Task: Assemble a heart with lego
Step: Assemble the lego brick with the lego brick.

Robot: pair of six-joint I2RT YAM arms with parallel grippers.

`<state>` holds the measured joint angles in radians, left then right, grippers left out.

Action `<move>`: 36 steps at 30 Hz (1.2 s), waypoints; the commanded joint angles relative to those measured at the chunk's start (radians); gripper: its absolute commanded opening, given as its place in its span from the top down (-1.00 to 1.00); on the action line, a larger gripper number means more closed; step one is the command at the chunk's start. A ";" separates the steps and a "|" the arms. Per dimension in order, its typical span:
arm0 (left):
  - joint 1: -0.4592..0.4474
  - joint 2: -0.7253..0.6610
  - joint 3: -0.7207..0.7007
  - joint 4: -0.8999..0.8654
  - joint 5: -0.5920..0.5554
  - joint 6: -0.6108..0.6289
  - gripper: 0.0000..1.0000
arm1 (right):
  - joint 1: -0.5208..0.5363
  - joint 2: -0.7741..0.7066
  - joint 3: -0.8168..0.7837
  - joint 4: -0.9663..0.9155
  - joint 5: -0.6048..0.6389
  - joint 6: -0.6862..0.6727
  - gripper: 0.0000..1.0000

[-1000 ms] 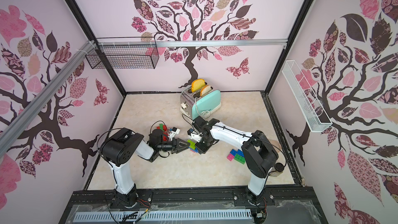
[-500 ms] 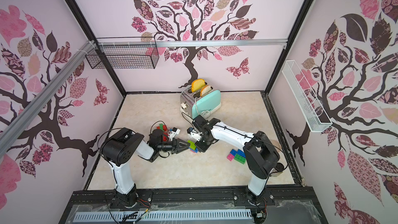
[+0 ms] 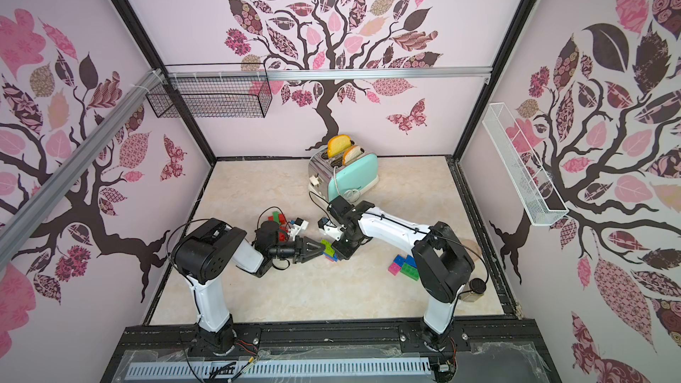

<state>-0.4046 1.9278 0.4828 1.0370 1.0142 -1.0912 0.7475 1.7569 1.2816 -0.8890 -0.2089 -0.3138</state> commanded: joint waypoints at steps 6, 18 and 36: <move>-0.002 0.011 0.009 0.014 0.012 0.021 0.19 | 0.005 0.021 0.004 0.039 0.026 -0.002 0.68; -0.002 0.017 0.011 0.016 0.013 0.023 0.19 | 0.028 -0.042 -0.103 0.148 -0.024 0.029 0.70; -0.002 0.039 -0.003 0.064 0.015 0.005 0.19 | 0.055 -0.041 -0.144 0.196 0.054 0.098 0.70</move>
<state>-0.4004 1.9472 0.4824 1.0599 1.0061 -1.0782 0.7918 1.6752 1.1225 -0.6922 -0.1692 -0.2245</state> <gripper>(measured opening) 0.422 0.311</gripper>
